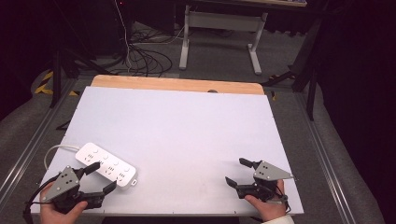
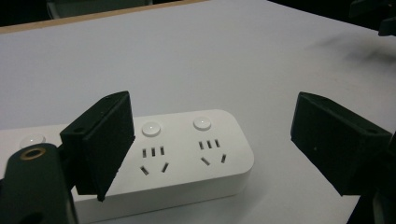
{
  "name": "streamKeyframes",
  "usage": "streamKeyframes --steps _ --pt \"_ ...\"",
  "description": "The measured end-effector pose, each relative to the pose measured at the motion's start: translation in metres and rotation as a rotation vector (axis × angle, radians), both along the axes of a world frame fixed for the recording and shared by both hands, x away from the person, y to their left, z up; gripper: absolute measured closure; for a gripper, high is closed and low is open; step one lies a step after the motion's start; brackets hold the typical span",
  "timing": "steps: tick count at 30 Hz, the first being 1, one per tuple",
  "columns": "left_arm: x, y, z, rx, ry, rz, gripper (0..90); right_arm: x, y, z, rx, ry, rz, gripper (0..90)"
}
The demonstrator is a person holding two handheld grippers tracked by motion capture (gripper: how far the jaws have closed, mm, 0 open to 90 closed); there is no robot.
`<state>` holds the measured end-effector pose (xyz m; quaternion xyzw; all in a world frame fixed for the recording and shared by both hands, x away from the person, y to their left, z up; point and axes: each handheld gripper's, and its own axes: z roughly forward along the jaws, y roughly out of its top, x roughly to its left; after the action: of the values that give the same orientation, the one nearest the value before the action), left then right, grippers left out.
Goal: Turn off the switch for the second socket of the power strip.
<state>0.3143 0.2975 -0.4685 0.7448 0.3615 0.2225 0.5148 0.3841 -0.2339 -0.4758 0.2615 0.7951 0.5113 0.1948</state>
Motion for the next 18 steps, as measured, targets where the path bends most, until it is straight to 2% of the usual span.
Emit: streamKeyframes --steps 2,7,8,10,14,18 --pt "-0.0003 -0.0001 0.0004 0.010 -0.003 -0.003 13.8 0.0000 0.0004 -0.0004 -0.002 -0.001 0.006 17.4" --pt "-0.0013 -0.0004 0.0018 0.003 -0.011 0.003 13.1 0.0001 0.0020 -0.0013 -0.009 0.003 0.013 18.1" --pt "-0.0015 0.0002 0.0031 0.015 -0.013 0.002 12.7 0.0004 0.0033 -0.0022 -0.018 0.004 0.018 18.3" --pt "-0.0015 -0.0001 0.0036 0.013 -0.019 0.003 12.3 0.0003 0.0042 -0.0026 -0.024 0.005 0.021 18.4" --pt "-0.0024 -0.0011 0.0059 0.033 -0.023 0.001 11.2 0.0005 0.0037 -0.0025 -0.017 0.004 0.020 18.5" --pt "-0.0022 -0.0013 0.0071 0.011 -0.008 -0.011 9.7 0.0002 0.0039 -0.0025 -0.021 0.004 0.021 18.8"
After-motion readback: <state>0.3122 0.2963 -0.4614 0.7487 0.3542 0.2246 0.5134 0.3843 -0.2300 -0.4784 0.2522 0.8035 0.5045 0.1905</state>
